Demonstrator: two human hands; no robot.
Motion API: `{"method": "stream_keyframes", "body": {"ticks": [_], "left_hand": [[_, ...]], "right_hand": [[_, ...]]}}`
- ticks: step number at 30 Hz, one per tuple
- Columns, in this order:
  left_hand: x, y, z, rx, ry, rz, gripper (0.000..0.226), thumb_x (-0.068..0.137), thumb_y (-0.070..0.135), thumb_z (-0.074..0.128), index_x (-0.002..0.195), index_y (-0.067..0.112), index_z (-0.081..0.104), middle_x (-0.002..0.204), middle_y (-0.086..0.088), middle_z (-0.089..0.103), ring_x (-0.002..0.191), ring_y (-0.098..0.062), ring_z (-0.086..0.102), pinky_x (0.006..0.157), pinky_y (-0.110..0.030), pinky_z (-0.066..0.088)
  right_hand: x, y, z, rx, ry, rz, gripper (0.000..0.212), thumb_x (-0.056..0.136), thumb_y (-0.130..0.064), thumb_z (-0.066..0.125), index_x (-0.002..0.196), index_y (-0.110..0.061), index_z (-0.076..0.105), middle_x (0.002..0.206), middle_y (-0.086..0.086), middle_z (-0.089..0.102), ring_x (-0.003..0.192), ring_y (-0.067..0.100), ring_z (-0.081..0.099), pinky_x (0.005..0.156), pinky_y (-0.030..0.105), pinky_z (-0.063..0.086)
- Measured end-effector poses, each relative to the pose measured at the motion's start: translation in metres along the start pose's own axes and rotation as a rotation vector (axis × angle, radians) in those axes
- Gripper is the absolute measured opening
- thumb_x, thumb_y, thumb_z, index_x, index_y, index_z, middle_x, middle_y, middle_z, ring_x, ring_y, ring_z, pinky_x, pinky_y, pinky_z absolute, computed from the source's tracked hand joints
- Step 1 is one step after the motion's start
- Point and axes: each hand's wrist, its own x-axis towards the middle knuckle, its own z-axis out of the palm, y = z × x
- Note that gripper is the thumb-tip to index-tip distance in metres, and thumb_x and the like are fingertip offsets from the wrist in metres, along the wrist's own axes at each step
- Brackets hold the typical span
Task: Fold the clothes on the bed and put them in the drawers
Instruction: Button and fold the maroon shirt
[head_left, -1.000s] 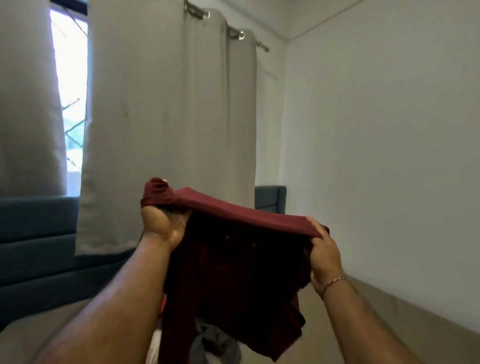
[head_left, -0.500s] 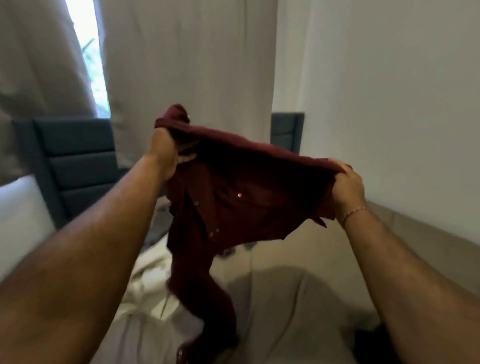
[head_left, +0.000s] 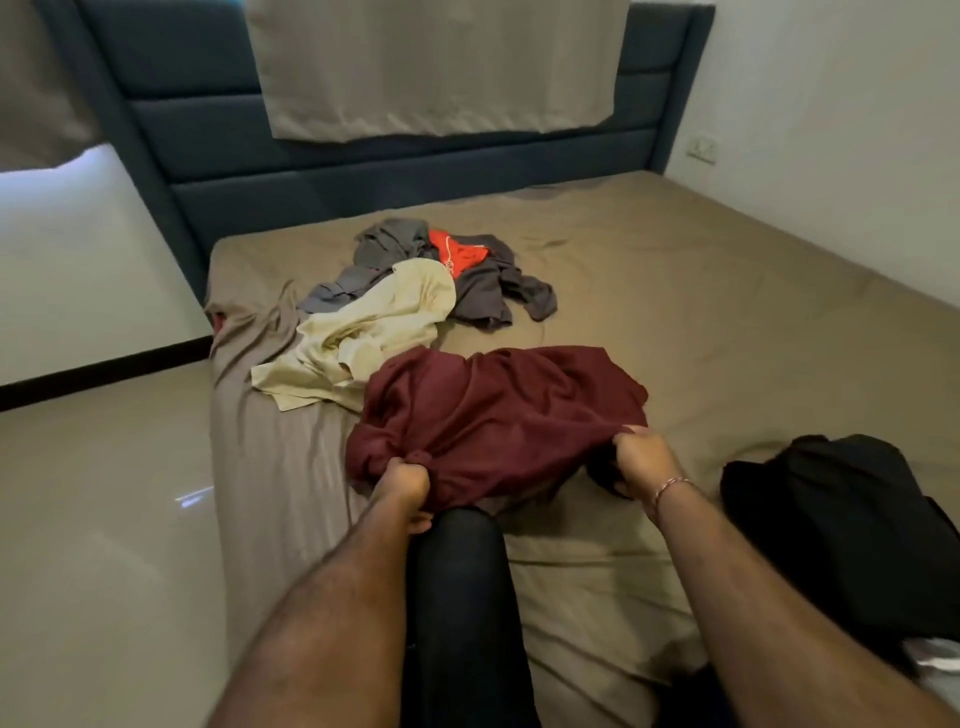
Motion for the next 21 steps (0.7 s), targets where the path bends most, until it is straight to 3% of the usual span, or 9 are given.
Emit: {"method": "stream_keyframes", "body": {"ticks": [2,4,6,8,10,12,15,18,21], "left_hand": [[0.007,-0.007,-0.001,-0.151,-0.011,0.005,0.055,0.109,0.046,0.04,0.16,0.03,0.026,0.126,-0.023,0.051,0.079,-0.034,0.061,0.064,-0.041,0.053],[0.009,-0.008,-0.003,-0.264,-0.048,0.005,0.056,0.109,0.043,0.044,0.16,0.029,0.027,0.139,-0.023,0.049,0.097,-0.039,0.062,0.062,-0.043,0.052],[0.01,-0.007,-0.006,-0.364,-0.076,-0.008,0.057,0.108,0.038,0.048,0.16,0.021,0.03,0.146,-0.022,0.05,0.116,-0.042,0.061,0.071,-0.049,0.056],[0.008,-0.002,-0.008,-0.483,-0.138,-0.001,0.054,0.11,0.033,0.046,0.16,0.016,0.034,0.145,-0.021,0.056,0.12,-0.041,0.063,0.088,-0.051,0.058],[0.007,0.018,-0.011,-0.578,-0.202,0.097,0.048,0.112,0.032,0.039,0.157,0.016,0.04,0.144,-0.019,0.059,0.122,-0.039,0.064,0.096,-0.049,0.056],[0.008,0.057,-0.017,-0.595,-0.234,0.237,0.044,0.114,0.031,0.033,0.151,0.013,0.048,0.139,-0.016,0.063,0.118,-0.036,0.066,0.093,-0.044,0.057],[-0.005,0.161,-0.016,-0.514,-0.302,0.415,0.041,0.112,0.034,0.037,0.144,0.012,0.053,0.132,-0.014,0.066,0.112,-0.033,0.068,0.086,-0.039,0.058],[-0.029,0.273,-0.014,-0.399,-0.3,0.564,0.039,0.11,0.031,0.039,0.137,0.01,0.058,0.127,-0.016,0.069,0.105,-0.034,0.069,0.078,-0.038,0.058],[-0.045,0.376,-0.006,-0.469,-0.237,0.708,0.041,0.11,0.017,0.03,0.135,0.005,0.06,0.115,-0.019,0.072,0.1,-0.035,0.07,0.075,-0.038,0.058]], "right_hand": [[0.001,0.006,-0.003,0.039,0.031,0.04,0.026,0.089,-0.011,0.049,0.084,-0.021,0.072,0.106,0.018,0.072,0.101,0.04,0.068,0.092,0.054,0.058],[0.005,0.011,-0.005,0.081,0.038,0.071,0.026,0.092,-0.011,0.049,0.086,-0.023,0.071,0.11,0.017,0.071,0.102,0.04,0.068,0.084,0.049,0.058],[0.009,0.015,-0.006,0.113,0.037,0.106,0.024,0.096,-0.012,0.05,0.099,-0.021,0.072,0.116,0.018,0.07,0.104,0.04,0.067,0.08,0.045,0.057],[0.013,0.015,-0.004,0.158,0.032,0.128,0.026,0.097,-0.013,0.05,0.112,-0.017,0.071,0.12,0.018,0.069,0.108,0.039,0.066,0.079,0.043,0.055],[0.015,0.006,0.0,0.205,0.032,0.14,0.028,0.097,-0.014,0.049,0.115,-0.018,0.069,0.121,0.016,0.069,0.109,0.037,0.066,0.077,0.04,0.054],[0.018,-0.008,0.004,0.247,0.027,0.13,0.027,0.097,-0.014,0.046,0.114,-0.018,0.067,0.121,0.014,0.069,0.104,0.036,0.07,0.069,0.035,0.054],[0.032,-0.053,-0.002,0.24,0.017,0.102,0.031,0.099,-0.01,0.041,0.121,-0.009,0.063,0.122,0.017,0.067,0.078,0.041,0.075,0.046,0.029,0.051],[0.06,-0.116,-0.013,0.244,0.046,0.062,0.029,0.099,-0.002,0.04,0.121,0.006,0.059,0.128,0.024,0.062,0.078,0.048,0.072,0.046,0.035,0.056],[0.086,-0.202,-0.024,0.412,0.049,-0.037,0.032,0.101,-0.004,0.039,0.119,-0.003,0.065,0.119,0.018,0.07,0.08,0.037,0.075,0.051,0.033,0.055]]}}
